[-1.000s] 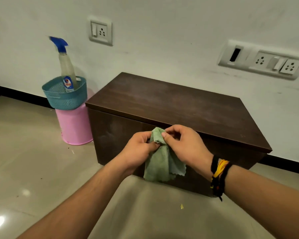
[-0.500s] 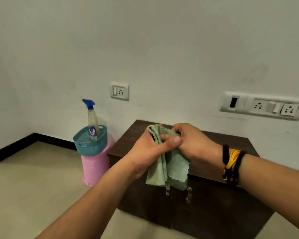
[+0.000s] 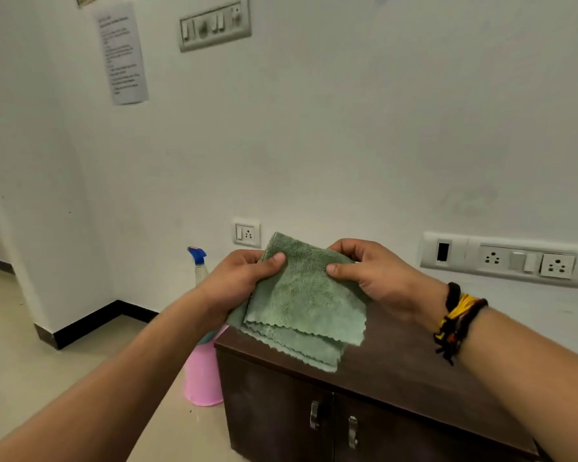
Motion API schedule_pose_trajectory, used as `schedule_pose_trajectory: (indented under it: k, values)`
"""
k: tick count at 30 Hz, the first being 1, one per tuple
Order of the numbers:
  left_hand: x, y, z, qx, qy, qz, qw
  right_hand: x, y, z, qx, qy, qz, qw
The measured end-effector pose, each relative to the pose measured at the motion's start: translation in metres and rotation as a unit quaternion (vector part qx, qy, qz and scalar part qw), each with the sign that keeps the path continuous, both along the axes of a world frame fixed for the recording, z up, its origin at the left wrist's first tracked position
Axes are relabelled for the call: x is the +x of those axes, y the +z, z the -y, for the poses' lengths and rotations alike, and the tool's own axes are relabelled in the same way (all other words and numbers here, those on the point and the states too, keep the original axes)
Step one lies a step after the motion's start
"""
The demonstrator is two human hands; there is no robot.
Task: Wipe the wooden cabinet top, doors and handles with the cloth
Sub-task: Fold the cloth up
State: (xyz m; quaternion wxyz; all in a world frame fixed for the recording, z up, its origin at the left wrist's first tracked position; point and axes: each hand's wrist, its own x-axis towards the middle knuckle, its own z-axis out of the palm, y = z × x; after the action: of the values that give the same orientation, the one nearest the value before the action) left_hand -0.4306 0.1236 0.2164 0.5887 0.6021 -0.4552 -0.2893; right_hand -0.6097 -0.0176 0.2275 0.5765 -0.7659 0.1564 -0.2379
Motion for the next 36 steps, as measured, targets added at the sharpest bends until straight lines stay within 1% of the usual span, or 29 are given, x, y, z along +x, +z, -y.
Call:
schedule_pose_trajectory:
  k: [2,3,5,7,8,11,12,14,16,17,20,22,23,24,26,28,30,32,33,35,36]
  values:
    - [-0.004,0.000,0.008,0.004,0.026,0.077,0.997,-0.003,-0.011,0.008,0.026,0.021,-0.018,0.999]
    - [-0.005,-0.001,0.009,-0.001,0.024,0.103,0.994,-0.002,-0.016,0.010,0.029,0.046,-0.036,0.998]
    - [-0.003,-0.006,0.007,-0.016,-0.008,0.119,0.993,0.006,-0.028,0.011,0.037,0.105,-0.054,0.992]
    - [0.006,-0.013,0.001,-0.029,-0.019,0.134,0.990,0.019,-0.042,0.010,0.045,0.122,-0.047,0.990]
    - [0.011,-0.016,-0.001,-0.030,-0.023,0.138,0.990,0.024,-0.047,0.010,0.028,0.109,-0.041,0.993]
    - [0.045,-0.034,-0.004,-0.046,-0.013,0.162,0.986,0.054,-0.059,0.017,-0.105,0.045,-0.030,0.993]
    - [0.058,-0.041,-0.003,-0.050,-0.016,0.152,0.987,0.064,-0.062,0.021,-0.115,0.034,-0.021,0.993]
    - [0.079,-0.053,0.000,-0.032,-0.044,0.109,0.993,0.086,-0.069,0.027,-0.082,0.027,0.000,0.996]
    - [0.100,-0.062,0.006,0.008,-0.065,0.117,0.991,0.105,-0.073,0.031,-0.058,0.013,0.007,0.998]
    - [0.110,-0.064,0.009,0.017,-0.065,0.118,0.991,0.112,-0.072,0.034,-0.061,0.005,0.006,0.998]
    - [0.130,-0.063,0.016,0.021,-0.060,0.081,0.995,0.124,-0.061,0.039,-0.101,0.002,-0.015,0.995]
    - [0.136,-0.059,0.022,0.021,-0.088,0.088,0.992,0.131,-0.049,0.038,-0.120,0.011,-0.020,0.992]
    - [0.138,-0.060,0.025,0.016,-0.101,0.081,0.991,0.135,-0.046,0.039,-0.113,0.007,-0.009,0.994]
    - [0.140,-0.062,0.028,0.003,-0.102,0.057,0.993,0.138,-0.046,0.040,-0.076,-0.003,0.008,0.997]
    - [0.146,-0.068,0.034,-0.023,-0.065,-0.064,0.996,0.140,-0.055,0.048,0.064,-0.011,0.016,0.998]
    - [0.152,-0.079,0.036,-0.031,-0.047,-0.192,0.980,0.139,-0.074,0.050,0.184,0.020,-0.022,0.982]
    - [0.155,-0.091,0.036,-0.021,-0.060,-0.251,0.966,0.146,-0.086,0.041,0.249,0.078,-0.045,0.964]
    - [0.161,-0.088,0.038,-0.044,-0.069,-0.284,0.955,0.160,-0.079,0.032,0.255,0.112,-0.005,0.960]
    - [0.167,-0.081,0.039,-0.071,-0.074,-0.292,0.951,0.168,-0.068,0.031,0.242,0.106,0.040,0.964]
    - [0.181,-0.055,0.036,-0.139,-0.098,-0.277,0.946,0.181,-0.043,0.034,0.185,0.063,0.145,0.970]
    - [0.187,-0.043,0.034,-0.170,-0.117,-0.257,0.944,0.185,-0.033,0.036,0.148,0.058,0.184,0.970]
